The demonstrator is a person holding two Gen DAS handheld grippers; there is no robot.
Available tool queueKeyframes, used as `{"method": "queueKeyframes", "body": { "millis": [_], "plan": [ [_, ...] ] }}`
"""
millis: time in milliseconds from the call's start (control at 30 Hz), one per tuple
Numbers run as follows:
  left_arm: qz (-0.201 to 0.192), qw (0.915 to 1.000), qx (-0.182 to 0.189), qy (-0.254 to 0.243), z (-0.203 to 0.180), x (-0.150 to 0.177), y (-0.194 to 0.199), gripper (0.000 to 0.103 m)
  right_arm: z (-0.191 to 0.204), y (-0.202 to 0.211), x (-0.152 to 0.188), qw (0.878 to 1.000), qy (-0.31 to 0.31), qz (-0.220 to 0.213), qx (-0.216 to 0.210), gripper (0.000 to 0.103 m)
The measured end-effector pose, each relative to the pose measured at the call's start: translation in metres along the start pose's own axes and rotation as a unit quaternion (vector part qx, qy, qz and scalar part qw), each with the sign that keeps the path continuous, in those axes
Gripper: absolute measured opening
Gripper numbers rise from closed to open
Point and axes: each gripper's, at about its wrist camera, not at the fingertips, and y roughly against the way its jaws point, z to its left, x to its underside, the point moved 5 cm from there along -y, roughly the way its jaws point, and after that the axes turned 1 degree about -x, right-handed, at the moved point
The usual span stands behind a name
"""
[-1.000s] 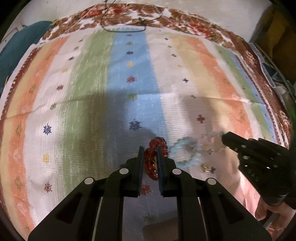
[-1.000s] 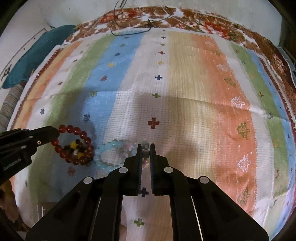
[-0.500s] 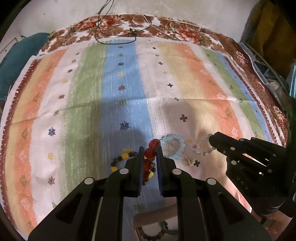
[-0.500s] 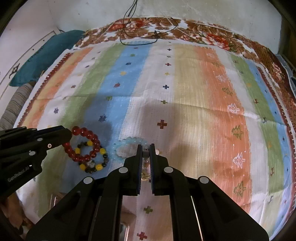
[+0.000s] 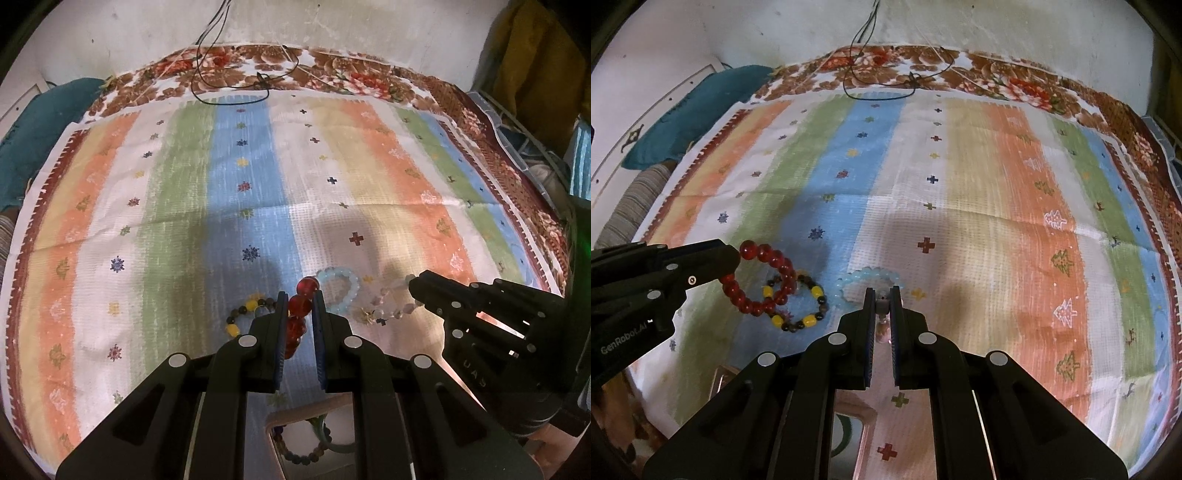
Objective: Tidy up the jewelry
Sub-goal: 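Lift and carry both bracelets with both tools toward the silver tin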
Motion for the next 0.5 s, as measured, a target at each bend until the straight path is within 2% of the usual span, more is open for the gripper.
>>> {"method": "queueKeyframes", "body": {
  "millis": [500],
  "plan": [
    [-0.009,0.9999,0.005,-0.005,-0.003,0.011,0.017,0.012,0.011,0.019,0.008,1.0,0.009,-0.014,-0.004,0.008]
  ]
}}
